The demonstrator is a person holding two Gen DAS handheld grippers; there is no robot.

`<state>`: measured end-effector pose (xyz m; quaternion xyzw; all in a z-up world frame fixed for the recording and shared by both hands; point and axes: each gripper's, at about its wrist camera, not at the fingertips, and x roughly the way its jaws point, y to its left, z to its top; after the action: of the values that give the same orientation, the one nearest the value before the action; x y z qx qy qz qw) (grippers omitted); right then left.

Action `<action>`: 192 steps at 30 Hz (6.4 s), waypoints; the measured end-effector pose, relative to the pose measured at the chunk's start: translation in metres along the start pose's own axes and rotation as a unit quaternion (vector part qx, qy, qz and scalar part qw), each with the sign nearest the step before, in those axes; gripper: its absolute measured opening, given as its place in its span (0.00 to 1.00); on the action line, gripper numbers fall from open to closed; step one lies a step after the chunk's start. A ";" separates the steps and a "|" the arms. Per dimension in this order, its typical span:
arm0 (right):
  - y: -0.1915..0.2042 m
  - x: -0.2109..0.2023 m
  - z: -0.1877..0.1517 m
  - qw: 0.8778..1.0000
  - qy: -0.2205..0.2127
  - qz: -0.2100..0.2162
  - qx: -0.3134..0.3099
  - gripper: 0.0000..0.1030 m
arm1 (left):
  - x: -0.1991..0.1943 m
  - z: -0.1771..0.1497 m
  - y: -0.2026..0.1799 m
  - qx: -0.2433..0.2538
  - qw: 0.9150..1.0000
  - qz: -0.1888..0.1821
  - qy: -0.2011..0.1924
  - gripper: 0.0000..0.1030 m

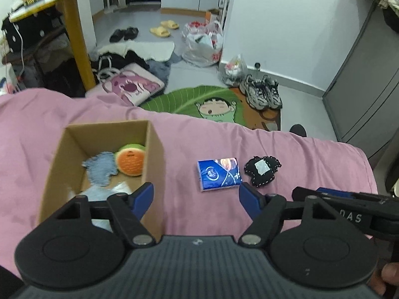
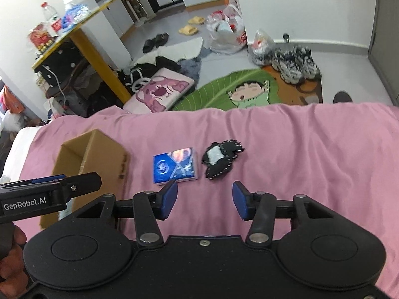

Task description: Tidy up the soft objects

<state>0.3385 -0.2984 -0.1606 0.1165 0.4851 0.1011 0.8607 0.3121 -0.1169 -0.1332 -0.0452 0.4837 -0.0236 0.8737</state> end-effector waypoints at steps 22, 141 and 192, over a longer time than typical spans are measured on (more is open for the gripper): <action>-0.039 0.084 0.028 0.997 0.043 0.028 0.057 0.39 | 0.124 0.019 -0.020 -0.052 0.995 0.014 0.089 0.63; 0.234 0.043 -0.009 0.995 -0.028 -0.032 -0.085 0.06 | 0.035 0.011 0.227 -0.195 0.978 -0.064 0.021 0.53; 0.132 -0.100 -0.047 0.990 -0.127 0.058 -0.032 1.00 | -0.133 -0.020 0.121 -0.051 0.996 0.041 -0.064 1.00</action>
<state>0.2390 -0.1963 -0.0632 0.1290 0.3606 0.1505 0.9114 0.2241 0.0135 -0.0436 -0.0718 0.4289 0.0397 0.8996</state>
